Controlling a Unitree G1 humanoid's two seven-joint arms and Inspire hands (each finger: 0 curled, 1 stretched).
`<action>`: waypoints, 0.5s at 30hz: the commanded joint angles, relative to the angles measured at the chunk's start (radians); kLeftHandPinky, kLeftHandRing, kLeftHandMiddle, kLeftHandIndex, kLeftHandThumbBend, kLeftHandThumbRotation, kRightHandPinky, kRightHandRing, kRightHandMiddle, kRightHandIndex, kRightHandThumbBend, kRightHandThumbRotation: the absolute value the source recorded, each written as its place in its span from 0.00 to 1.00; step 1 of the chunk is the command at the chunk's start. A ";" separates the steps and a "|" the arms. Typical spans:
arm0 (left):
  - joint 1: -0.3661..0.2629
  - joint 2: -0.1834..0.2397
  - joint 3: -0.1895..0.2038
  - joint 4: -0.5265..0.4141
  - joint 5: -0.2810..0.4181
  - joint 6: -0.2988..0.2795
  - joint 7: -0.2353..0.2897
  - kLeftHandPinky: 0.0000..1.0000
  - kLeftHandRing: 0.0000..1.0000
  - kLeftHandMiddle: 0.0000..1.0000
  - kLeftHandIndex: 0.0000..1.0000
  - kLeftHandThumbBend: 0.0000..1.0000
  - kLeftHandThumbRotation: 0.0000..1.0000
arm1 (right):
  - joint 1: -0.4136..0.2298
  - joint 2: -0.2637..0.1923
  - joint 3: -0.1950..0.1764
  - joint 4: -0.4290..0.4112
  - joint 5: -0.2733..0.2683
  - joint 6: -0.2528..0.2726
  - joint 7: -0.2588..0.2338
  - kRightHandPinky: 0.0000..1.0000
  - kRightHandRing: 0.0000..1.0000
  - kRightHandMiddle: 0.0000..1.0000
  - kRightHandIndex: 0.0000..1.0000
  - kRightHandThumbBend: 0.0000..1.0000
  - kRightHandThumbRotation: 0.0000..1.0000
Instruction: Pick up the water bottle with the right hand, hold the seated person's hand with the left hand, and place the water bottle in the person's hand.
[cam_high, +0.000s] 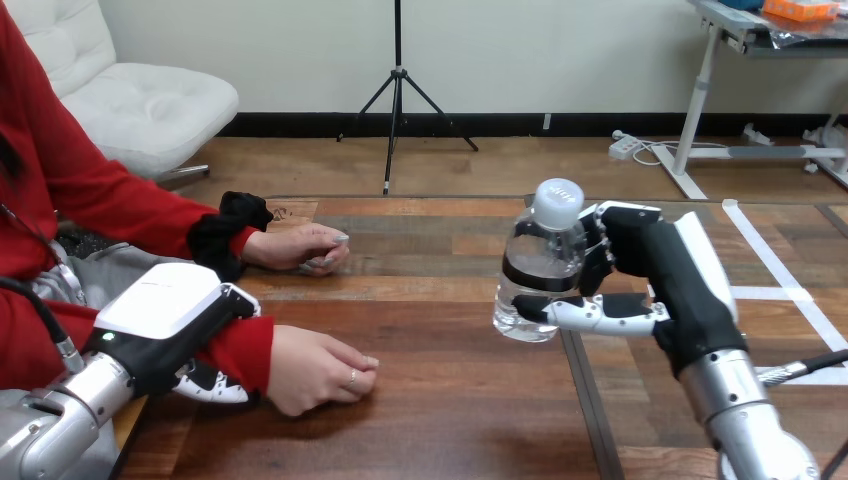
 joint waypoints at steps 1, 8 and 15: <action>-0.059 -0.041 0.045 -0.109 -0.040 -0.042 0.030 0.30 0.35 0.40 0.42 0.67 0.20 | -0.116 0.017 0.006 0.021 -0.006 -0.047 -0.032 0.32 0.38 0.45 0.44 0.82 0.00; -0.049 -0.047 0.053 -0.152 -0.050 -0.044 0.010 0.29 0.34 0.40 0.42 0.66 0.20 | -0.142 0.025 0.013 0.065 -0.019 -0.067 -0.043 0.31 0.37 0.44 0.44 0.83 0.00; -0.033 -0.050 0.063 -0.214 -0.060 -0.037 -0.013 0.29 0.34 0.40 0.42 0.66 0.20 | -0.163 0.034 0.021 0.091 -0.041 -0.070 -0.061 0.30 0.36 0.44 0.44 0.84 0.00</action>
